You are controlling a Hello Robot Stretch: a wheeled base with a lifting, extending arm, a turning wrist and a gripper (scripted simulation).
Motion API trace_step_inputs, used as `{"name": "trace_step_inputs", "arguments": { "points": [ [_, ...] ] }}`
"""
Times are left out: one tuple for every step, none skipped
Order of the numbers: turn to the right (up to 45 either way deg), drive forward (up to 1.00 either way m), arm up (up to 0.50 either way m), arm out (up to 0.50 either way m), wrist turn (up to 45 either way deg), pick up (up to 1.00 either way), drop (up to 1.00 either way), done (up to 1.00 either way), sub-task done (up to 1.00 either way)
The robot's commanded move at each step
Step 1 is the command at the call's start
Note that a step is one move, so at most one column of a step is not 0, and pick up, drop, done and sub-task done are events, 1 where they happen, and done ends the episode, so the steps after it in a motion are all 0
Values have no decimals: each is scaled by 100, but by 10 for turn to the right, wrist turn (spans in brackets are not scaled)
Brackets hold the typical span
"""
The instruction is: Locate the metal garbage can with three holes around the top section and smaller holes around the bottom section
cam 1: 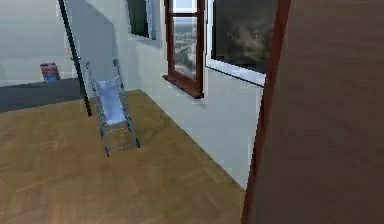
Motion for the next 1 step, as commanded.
{"name": "trace_step_inputs", "arguments": {
  "points": [
    [-450,0,0,0,0,0,0,0,0]
  ]
}}
